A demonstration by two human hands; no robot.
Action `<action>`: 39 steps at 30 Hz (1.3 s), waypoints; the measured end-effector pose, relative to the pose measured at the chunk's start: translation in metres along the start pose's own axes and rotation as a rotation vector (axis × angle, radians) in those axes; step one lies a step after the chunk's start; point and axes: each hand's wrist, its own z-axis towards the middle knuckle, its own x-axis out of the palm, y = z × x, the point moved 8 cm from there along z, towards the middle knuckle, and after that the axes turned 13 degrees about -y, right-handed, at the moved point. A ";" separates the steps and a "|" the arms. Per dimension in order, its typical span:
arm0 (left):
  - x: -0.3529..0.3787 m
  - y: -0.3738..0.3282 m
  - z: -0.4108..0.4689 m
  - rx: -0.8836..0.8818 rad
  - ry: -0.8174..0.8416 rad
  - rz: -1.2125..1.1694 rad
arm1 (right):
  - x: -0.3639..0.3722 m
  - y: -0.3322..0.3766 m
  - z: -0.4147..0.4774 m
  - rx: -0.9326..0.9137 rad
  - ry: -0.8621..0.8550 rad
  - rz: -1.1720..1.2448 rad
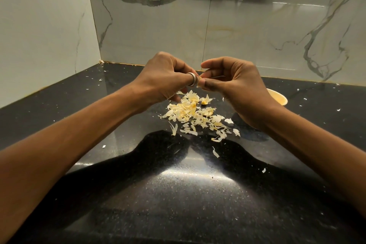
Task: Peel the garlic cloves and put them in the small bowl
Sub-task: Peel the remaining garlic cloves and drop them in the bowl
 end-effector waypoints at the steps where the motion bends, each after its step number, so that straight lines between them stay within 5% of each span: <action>1: 0.001 0.000 -0.001 -0.004 0.006 -0.008 | -0.001 0.001 0.000 -0.016 -0.005 -0.011; 27: 0.006 0.006 -0.006 -0.162 0.050 -0.126 | -0.002 0.016 -0.002 -0.330 -0.055 -0.201; 39: 0.008 0.003 -0.008 -0.134 0.048 -0.148 | -0.004 0.017 -0.001 -0.340 -0.077 -0.196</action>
